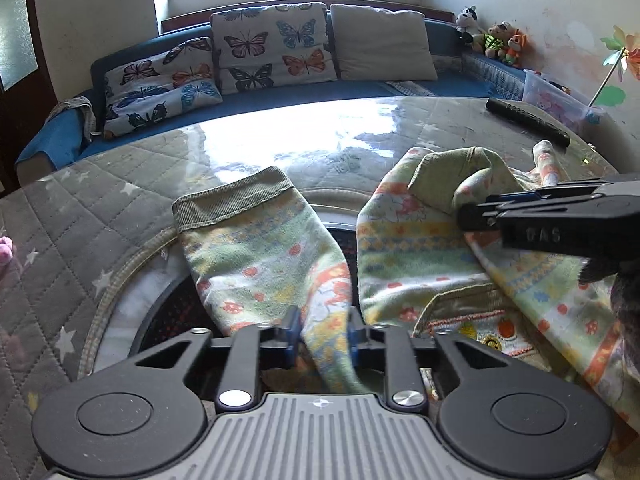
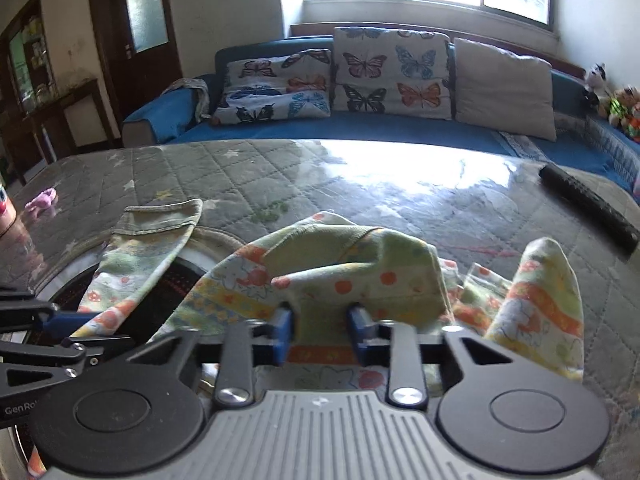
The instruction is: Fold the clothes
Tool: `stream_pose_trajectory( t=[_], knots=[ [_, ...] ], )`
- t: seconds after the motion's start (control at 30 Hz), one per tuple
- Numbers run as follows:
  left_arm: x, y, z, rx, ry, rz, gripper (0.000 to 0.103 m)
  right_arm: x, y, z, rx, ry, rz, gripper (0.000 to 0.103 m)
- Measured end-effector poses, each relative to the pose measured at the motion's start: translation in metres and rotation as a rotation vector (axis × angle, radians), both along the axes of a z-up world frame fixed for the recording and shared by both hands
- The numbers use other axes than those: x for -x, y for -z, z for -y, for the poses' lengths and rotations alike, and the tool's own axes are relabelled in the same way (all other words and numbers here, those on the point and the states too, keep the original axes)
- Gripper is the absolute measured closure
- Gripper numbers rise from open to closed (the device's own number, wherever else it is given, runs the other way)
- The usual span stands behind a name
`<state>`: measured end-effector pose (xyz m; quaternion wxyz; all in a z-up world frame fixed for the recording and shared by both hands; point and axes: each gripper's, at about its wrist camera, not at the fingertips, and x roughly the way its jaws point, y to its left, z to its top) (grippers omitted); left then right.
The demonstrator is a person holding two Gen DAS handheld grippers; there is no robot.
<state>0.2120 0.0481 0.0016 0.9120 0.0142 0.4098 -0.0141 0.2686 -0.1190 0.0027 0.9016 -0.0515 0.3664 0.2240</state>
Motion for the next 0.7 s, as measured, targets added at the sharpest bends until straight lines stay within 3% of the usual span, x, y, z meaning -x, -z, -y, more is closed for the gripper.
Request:
stream_pose_trajectory(
  t=[0.07,0.13,0.43,0.7],
  knots=[
    [0.003,-0.001,-0.002,0.001,-0.007,0.006,0.087,0.004,-0.004,0.007,-0.013,0.02,0.011,0.096],
    [0.007,-0.003,-0.006,0.005,-0.019,0.012,0.092,0.007,-0.008,0.014,-0.026,0.039,0.022,0.099],
    [0.03,-0.015,-0.021,0.007,-0.084,0.05,0.096,0.04,-0.038,0.066,-0.1,0.137,0.098,0.101],
    [0.068,-0.023,-0.039,-0.012,-0.153,0.087,0.099,0.073,-0.043,0.11,-0.124,0.209,0.122,0.101]
  ],
)
